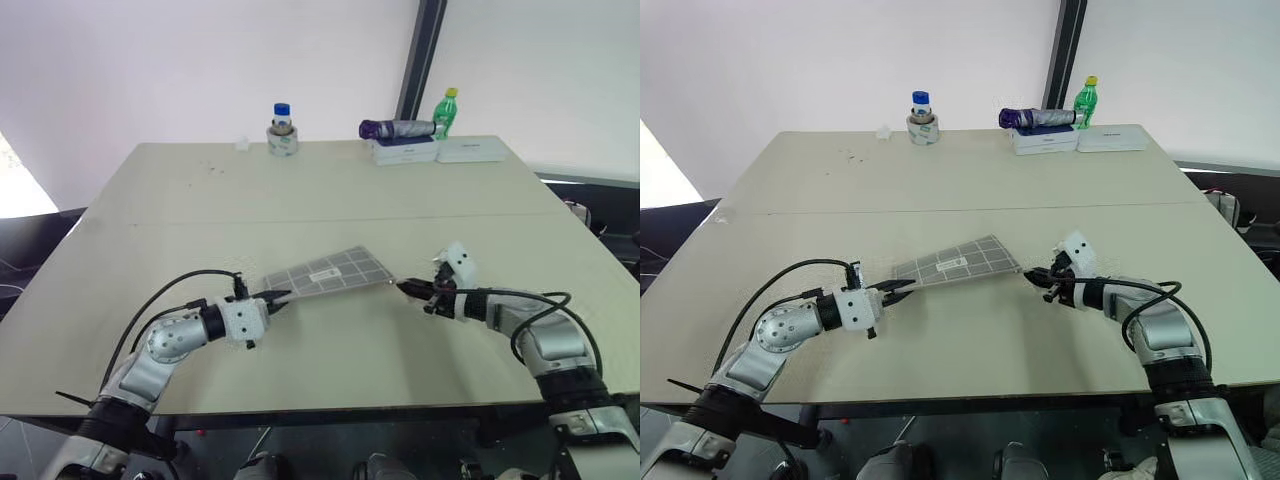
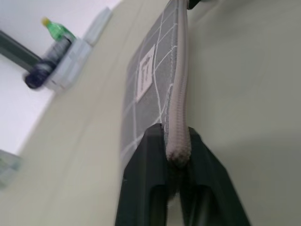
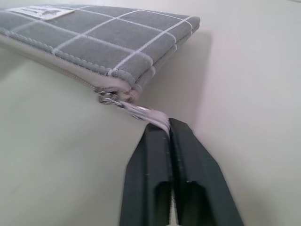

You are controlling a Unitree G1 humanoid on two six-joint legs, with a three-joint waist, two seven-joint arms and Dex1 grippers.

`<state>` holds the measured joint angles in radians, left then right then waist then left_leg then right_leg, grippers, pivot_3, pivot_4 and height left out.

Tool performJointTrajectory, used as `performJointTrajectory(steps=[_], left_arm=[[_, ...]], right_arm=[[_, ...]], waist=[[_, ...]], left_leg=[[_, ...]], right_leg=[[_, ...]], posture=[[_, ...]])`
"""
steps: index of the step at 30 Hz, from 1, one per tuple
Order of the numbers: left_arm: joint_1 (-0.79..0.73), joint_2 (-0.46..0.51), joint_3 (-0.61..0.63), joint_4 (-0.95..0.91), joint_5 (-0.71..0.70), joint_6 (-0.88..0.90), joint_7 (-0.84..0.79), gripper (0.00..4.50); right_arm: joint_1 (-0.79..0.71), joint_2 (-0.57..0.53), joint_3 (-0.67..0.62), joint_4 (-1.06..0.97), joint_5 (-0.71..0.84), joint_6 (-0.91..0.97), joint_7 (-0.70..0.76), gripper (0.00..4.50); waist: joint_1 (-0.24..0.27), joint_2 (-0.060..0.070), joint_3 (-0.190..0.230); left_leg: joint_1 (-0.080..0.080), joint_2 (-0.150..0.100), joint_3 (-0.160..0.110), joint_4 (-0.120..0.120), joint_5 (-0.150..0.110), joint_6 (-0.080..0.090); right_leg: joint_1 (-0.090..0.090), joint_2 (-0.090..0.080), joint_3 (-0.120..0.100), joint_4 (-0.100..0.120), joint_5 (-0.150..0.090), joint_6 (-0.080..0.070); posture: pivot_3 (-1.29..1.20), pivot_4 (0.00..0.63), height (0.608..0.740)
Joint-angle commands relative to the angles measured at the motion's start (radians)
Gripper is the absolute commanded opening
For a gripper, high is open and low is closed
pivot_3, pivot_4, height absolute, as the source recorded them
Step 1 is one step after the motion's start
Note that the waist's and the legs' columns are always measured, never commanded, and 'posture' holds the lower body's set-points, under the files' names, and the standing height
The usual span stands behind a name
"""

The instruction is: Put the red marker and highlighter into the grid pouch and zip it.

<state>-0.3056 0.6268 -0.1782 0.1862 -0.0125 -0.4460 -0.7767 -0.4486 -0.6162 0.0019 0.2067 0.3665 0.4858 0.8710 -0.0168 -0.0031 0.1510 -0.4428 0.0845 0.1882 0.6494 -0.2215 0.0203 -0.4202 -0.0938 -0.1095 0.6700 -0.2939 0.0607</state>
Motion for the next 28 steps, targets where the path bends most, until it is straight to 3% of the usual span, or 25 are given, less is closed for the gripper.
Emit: performJointTrajectory(steps=[1, 4, 8, 11, 21, 28], left_arm=[[-0.003, 0.02, 0.075, 0.006, -0.035, -0.018, 0.014, 2.16], [0.053, 0.058, 0.13, 0.016, -0.025, -0.064, 0.033, 3.64], [0.194, 0.146, 0.226, 0.019, -0.096, -0.102, -0.014, 3.64], [0.321, 0.197, 0.363, 0.046, -0.189, -0.116, -0.032, 3.64], [0.55, 0.158, 0.601, -0.109, -0.387, 0.148, 0.01, 3.64], [0.577, 0.159, 0.677, -0.143, -0.401, 0.213, -0.001, 3.64]], right_arm=[[-0.003, -0.01, -0.028, -0.049, 0.001, -0.031, 0.013, 1.95], [0.022, -0.06, 0.004, -0.064, -0.05, -0.093, 0.066, 3.42], [0.028, -0.145, 0.007, -0.007, -0.12, -0.205, 0.112, 3.42], [0.045, -0.22, -0.032, 0.063, -0.135, -0.275, 0.152, 3.42], [0.169, -0.239, -0.188, -0.02, 0.042, -0.272, 0.294, 3.42], [0.203, -0.237, -0.187, -0.001, 0.001, -0.301, 0.287, 3.42]], waist=[[0.001, 0.0, 0.0], [0.003, 0.0, 0.0], [-0.005, 0.001, 0.001], [-0.004, 0.001, 0.001], [0.004, 0.001, 0.001], [0.0, 0.001, 0.001]], left_leg=[[0.0, 0.0, 0.0, 0.0, 0.0, 0.0], [0.0, 0.0, -0.001, 0.0, 0.0, 0.0], [0.0, 0.0, 0.001, -0.001, 0.0, 0.0], [0.0, 0.0, 0.001, -0.001, 0.0, 0.0], [0.0, 0.0, -0.001, -0.001, -0.002, 0.002], [0.001, 0.0, -0.002, 0.0, -0.002, 0.001]], right_leg=[[0.0, 0.0, 0.0, 0.0, 0.0, 0.0], [0.0, -0.001, 0.0, 0.0, 0.0, 0.0], [-0.001, -0.002, 0.001, -0.001, 0.0, 0.0], [-0.001, -0.002, 0.001, -0.001, 0.0, 0.0], [0.0, -0.004, 0.0, -0.003, 0.0, -0.001], [-0.002, -0.004, 0.0, -0.004, 0.0, -0.001]], posture=[[0.0, 0.15, 0.74], [0.0, 0.15, 0.74], [0.0, 0.15, 0.74], [0.0, 0.15, 0.74], [0.0, 0.15, 0.74], [0.0, 0.15, 0.74]])
